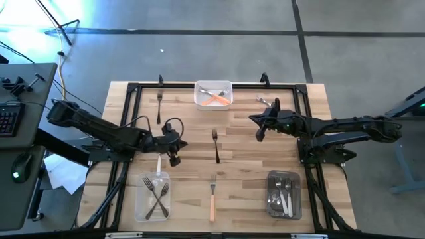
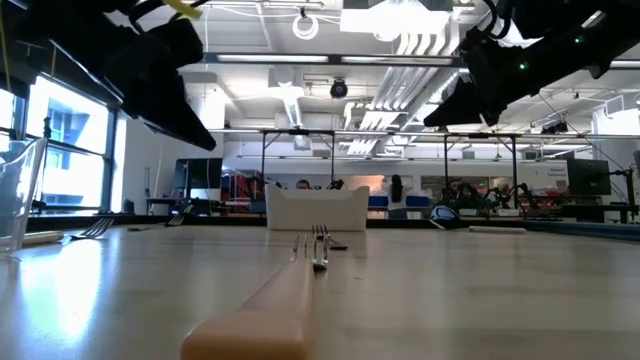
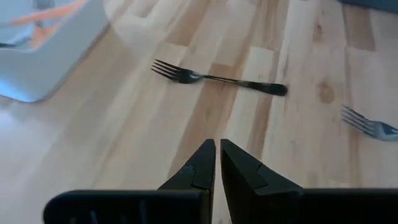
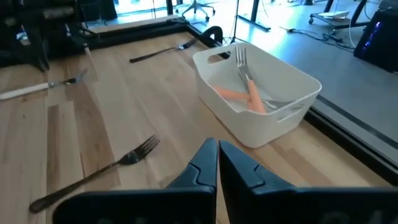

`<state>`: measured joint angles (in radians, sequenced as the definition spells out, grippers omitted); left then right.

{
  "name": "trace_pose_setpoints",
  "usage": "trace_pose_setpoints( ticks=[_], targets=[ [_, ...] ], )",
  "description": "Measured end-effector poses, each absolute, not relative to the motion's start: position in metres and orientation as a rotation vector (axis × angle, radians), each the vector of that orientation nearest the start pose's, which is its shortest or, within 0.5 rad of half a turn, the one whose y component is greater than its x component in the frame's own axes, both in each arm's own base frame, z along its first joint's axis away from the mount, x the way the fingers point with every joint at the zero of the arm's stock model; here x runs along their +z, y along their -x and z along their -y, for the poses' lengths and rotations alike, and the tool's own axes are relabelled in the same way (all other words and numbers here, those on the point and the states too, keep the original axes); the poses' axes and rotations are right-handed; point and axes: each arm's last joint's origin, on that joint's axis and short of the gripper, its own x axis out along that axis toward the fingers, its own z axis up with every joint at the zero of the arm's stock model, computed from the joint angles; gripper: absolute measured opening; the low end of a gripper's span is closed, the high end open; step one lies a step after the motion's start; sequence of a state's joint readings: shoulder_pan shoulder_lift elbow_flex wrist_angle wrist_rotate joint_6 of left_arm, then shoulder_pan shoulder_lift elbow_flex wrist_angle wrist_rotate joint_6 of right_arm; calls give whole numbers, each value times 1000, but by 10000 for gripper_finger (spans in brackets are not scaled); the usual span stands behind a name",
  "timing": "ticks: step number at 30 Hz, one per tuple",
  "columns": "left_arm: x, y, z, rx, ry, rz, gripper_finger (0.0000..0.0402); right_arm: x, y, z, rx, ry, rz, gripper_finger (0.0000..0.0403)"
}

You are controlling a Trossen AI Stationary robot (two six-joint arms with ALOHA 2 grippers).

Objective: Sort silverware by color (type)
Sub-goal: Put the top silver fork into the transparent bin

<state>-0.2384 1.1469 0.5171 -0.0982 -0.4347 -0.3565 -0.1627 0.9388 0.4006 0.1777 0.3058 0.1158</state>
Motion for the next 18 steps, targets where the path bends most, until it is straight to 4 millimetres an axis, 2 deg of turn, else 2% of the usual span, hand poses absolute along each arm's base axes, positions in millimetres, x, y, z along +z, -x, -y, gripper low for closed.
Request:
trace_pose_setpoints(
  ticks=[6,18],
  targets=[
    [178,-223,41,283,76,-705,35,208,-191,40,-485,-98,-338,0],
    [171,-243,36,326,127,-673,126,208,-191,40,-486,-108,-335,0]
  ],
)
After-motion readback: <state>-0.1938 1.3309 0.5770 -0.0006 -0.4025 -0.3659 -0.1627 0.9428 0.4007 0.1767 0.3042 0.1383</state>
